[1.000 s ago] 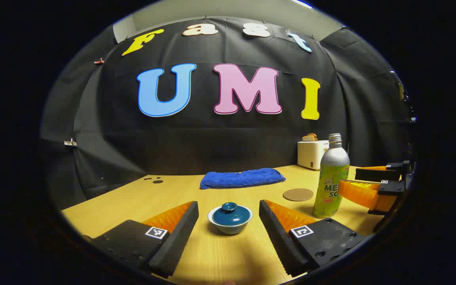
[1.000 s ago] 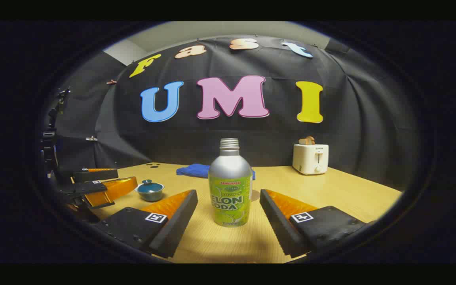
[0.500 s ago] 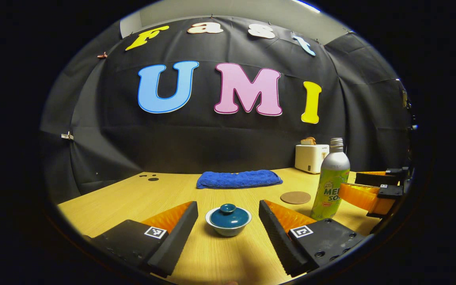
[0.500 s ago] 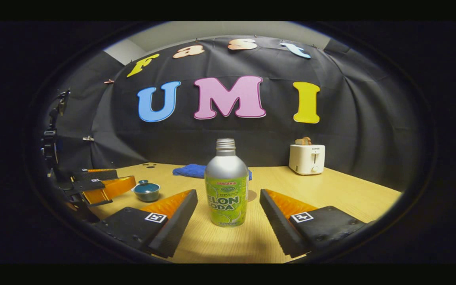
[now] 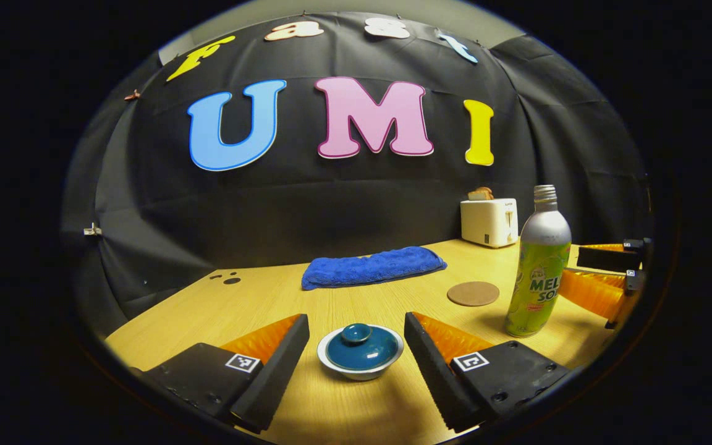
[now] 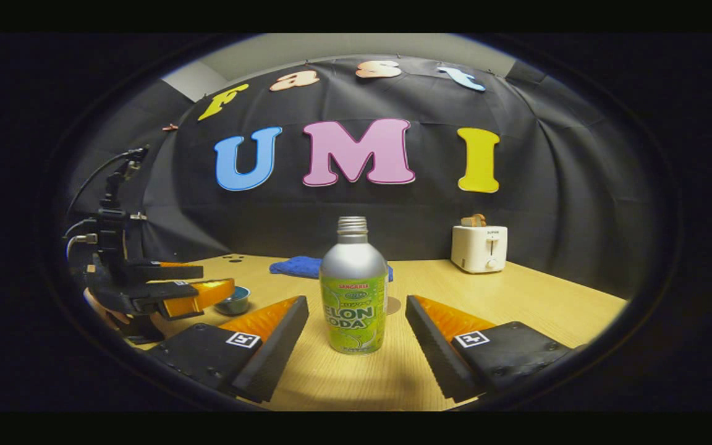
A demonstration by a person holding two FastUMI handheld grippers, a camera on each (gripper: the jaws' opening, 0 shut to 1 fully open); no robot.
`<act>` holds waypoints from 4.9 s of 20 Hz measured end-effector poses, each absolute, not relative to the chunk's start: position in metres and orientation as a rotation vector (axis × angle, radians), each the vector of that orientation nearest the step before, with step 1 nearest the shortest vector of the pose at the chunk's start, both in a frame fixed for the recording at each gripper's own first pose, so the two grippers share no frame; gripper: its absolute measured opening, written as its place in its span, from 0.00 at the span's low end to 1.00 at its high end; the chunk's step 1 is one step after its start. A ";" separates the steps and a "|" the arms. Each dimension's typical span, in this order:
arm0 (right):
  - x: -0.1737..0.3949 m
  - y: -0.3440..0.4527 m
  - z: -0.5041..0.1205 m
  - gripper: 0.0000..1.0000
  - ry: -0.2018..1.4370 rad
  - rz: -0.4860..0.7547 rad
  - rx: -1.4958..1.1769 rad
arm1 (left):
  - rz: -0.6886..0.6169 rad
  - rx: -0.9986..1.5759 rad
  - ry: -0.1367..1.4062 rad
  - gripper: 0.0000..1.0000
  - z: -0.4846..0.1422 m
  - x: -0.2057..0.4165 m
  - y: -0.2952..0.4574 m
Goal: Open the teacup lid with one hand, grasp the water bottle and pour water into the teacup with the other hand; after pouring, place the water bottle on the coaster and then close the teacup lid.
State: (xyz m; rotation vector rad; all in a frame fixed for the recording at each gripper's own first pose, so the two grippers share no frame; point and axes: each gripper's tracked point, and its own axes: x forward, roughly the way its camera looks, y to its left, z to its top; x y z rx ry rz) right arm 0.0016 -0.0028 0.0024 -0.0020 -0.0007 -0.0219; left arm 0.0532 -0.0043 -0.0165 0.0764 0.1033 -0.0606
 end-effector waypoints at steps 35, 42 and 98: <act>0.055 -0.010 0.001 0.98 0.000 -0.059 -0.007 | 0.020 -0.004 0.000 0.30 -0.005 0.028 0.048; 0.078 -0.011 -0.002 0.98 0.008 -0.047 -0.006 | -0.002 -0.042 -0.007 0.30 -0.008 0.028 0.060; 0.162 0.104 -0.010 0.69 -0.311 0.255 -1.705 | 0.104 -0.043 -0.001 0.30 -0.015 0.037 0.160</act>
